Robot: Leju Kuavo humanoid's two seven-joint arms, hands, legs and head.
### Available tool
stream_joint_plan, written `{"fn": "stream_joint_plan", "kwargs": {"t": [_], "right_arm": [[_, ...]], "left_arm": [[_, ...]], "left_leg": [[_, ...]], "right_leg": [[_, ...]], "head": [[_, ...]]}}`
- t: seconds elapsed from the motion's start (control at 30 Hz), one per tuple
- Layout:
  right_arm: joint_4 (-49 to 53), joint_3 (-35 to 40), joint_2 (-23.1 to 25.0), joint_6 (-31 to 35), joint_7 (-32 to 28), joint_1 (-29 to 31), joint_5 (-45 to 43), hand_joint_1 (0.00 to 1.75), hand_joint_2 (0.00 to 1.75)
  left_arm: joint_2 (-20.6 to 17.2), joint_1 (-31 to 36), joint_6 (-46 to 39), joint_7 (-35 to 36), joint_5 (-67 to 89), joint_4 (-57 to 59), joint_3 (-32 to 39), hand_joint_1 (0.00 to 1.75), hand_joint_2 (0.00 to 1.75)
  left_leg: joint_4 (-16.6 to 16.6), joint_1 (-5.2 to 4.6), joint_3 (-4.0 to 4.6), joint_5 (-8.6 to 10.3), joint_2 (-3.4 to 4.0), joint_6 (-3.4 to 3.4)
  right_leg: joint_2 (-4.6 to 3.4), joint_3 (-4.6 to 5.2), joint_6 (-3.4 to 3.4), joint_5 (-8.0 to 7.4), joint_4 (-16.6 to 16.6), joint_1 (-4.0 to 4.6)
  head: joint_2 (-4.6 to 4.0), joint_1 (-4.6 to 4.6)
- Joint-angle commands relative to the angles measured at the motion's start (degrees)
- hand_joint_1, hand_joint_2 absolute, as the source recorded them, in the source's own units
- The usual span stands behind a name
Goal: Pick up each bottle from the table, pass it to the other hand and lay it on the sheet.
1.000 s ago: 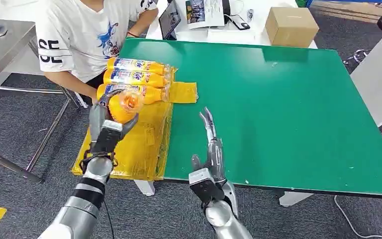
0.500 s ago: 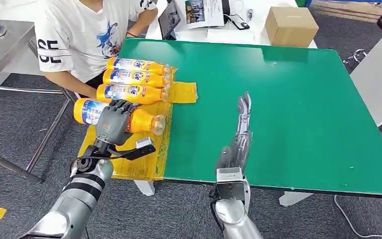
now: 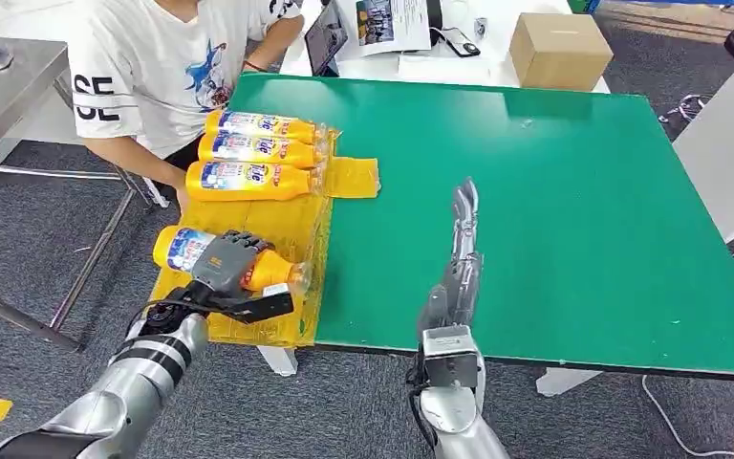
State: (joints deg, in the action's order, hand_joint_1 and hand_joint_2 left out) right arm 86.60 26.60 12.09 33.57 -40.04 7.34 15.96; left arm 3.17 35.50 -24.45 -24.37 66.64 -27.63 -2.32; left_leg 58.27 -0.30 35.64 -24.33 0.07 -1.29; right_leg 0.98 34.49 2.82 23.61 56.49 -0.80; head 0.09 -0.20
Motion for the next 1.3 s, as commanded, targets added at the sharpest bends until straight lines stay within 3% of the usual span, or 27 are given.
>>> {"fn": "stream_joint_plan", "kwargs": {"t": [0.03,0.2,0.23,0.27,0.3,0.57,0.6,0.67,0.87,1.3], "right_arm": [[-5.84,-0.13,-1.01,-1.8,0.04,1.14,0.23,0.0,0.0],[-6.61,-0.07,-0.84,-2.25,0.04,1.18,0.59,0.0,0.0],[-7.18,-0.11,-0.7,-2.48,0.04,1.33,0.76,0.0,0.0],[-7.93,-0.19,-0.51,-3.14,0.04,1.45,1.04,0.0,0.0],[-8.03,-0.18,-0.49,-3.22,0.04,1.45,1.17,0.0,0.0],[-8.66,-0.48,-0.22,-3.85,0.04,1.5,1.54,0.0,0.0],[-8.84,-0.48,-0.21,-3.99,0.04,1.53,1.73,0.0,0.0],[-9.47,-0.8,0.02,-4.64,0.04,1.67,2.16,0.0,0.0],[-10.74,-1.19,-0.08,-5.43,0.04,2.34,2.41,0.0,0.0],[-10.86,-1.16,-0.08,-5.42,0.04,2.46,2.36,0.0,0.0]], "left_arm": [[-2.22,5.92,4.87,1.92,-0.32,8.02,-2.4,1.75,1.75],[-1.72,5.93,6.16,1.89,-1.43,8.25,-1.63,1.75,1.75],[-1.54,5.98,6.87,1.97,-1.66,8.47,-1.53,1.68,1.75],[-1.17,5.82,7.92,1.76,-2.77,8.43,-0.8,0.51,1.75],[-1.09,5.75,8.14,1.63,-3.01,8.37,-0.65,0.0,1.75],[-0.83,5.4,9.42,1.25,-3.85,8.8,-0.68,0.0,1.75],[-0.68,5.27,10.28,1.18,-4.3,8.78,-0.42,0.0,0.0],[-0.39,4.65,12.95,0.24,-6.2,8.42,0.47,0.0,0.0],[-0.76,4.28,22.74,-1.42,-9.54,9.09,0.58,0.0,0.0],[-0.9,4.14,23.45,-1.7,-9.95,8.96,0.55,0.0,0.0]], "left_leg": [[-0.02,0.09,-0.17,-0.04,0.0,0.08],[-0.03,0.08,-0.18,-0.05,0.05,0.07],[-0.03,0.1,-0.29,-0.09,0.06,0.1],[-0.04,0.07,-0.21,-0.06,0.01,0.08],[-0.05,0.13,-0.35,-0.11,0.03,0.12],[-0.04,0.11,-0.41,-0.13,0.08,0.13],[-0.05,0.07,-0.26,-0.07,0.05,0.08],[-0.11,0.16,-0.65,-0.18,0.1,0.19],[-0.07,0.11,-0.5,-0.16,0.08,0.13],[-0.11,0.05,-0.63,0.07,-0.13,0.06]], "right_leg": [[-0.06,-0.18,-0.09,0.02,-0.05,0.08],[-0.1,-0.2,-0.08,0.01,-0.06,0.07],[-0.14,-0.3,-0.11,0.04,-0.06,0.09],[-0.07,-0.23,-0.09,0.03,-0.07,0.06],[-0.11,-0.38,-0.13,0.06,-0.11,0.11],[-0.18,-0.42,-0.14,0.07,-0.08,0.09],[-0.12,-0.28,-0.09,0.03,-0.08,0.06],[-0.24,-0.65,-0.21,0.11,-0.14,0.14],[-0.21,-0.53,-0.15,0.08,-0.12,0.09],[-0.06,-0.7,-0.11,-0.01,-0.12,0.03]], "head": [[0.0,0.0],[0.0,0.0],[0.0,0.0],[0.0,0.0],[0.0,0.0],[0.0,0.0],[0.0,0.0],[0.0,0.0],[0.0,0.02],[0.0,0.0]]}}
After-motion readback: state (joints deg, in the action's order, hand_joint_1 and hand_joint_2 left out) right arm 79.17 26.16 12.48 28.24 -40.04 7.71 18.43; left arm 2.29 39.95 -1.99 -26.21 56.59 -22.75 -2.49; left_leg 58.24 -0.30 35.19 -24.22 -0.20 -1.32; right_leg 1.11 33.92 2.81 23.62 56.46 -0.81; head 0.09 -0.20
